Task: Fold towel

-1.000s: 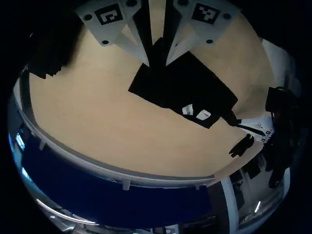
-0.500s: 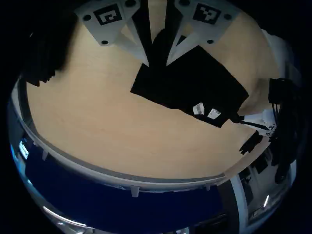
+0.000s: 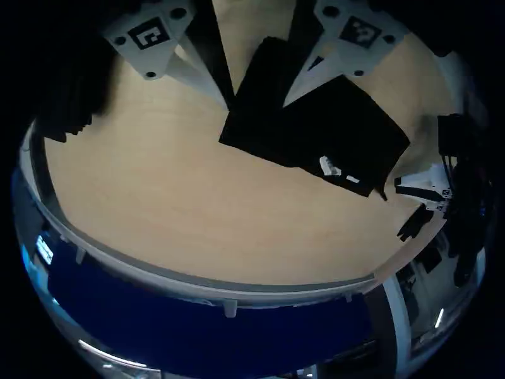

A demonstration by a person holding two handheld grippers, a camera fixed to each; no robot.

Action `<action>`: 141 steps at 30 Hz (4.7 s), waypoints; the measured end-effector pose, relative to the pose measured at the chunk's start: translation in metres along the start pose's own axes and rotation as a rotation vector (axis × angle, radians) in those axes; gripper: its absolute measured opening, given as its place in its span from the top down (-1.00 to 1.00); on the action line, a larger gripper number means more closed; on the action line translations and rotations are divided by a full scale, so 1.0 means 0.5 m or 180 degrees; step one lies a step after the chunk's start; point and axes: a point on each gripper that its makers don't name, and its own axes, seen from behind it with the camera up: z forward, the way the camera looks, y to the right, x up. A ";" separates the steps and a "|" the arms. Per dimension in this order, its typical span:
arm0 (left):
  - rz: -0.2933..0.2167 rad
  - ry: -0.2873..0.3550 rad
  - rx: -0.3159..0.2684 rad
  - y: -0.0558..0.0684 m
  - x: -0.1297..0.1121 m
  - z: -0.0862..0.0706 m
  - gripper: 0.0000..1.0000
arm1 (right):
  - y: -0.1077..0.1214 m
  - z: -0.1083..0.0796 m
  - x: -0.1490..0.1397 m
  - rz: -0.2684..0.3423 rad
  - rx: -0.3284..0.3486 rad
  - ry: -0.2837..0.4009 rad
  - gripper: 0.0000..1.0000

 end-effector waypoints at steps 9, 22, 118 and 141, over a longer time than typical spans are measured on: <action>-0.0002 0.0014 -0.0043 0.001 0.006 -0.016 -0.54 | -0.009 -0.008 -0.013 -0.0043 0.0001 -0.0011 -0.95; 0.0010 0.0013 -0.0011 -0.002 -0.012 -0.045 -0.62 | -0.016 -0.037 -0.035 -0.0078 0.0008 0.0009 -0.94; -0.0656 -0.0095 0.0721 -0.085 -0.297 -0.353 -0.62 | -0.097 -0.080 -0.015 -0.1388 0.0510 -0.0128 0.93; -0.0741 0.0039 0.0760 -0.097 -0.293 -0.400 -0.62 | -0.207 -0.089 0.132 -0.2055 0.0618 0.0109 0.93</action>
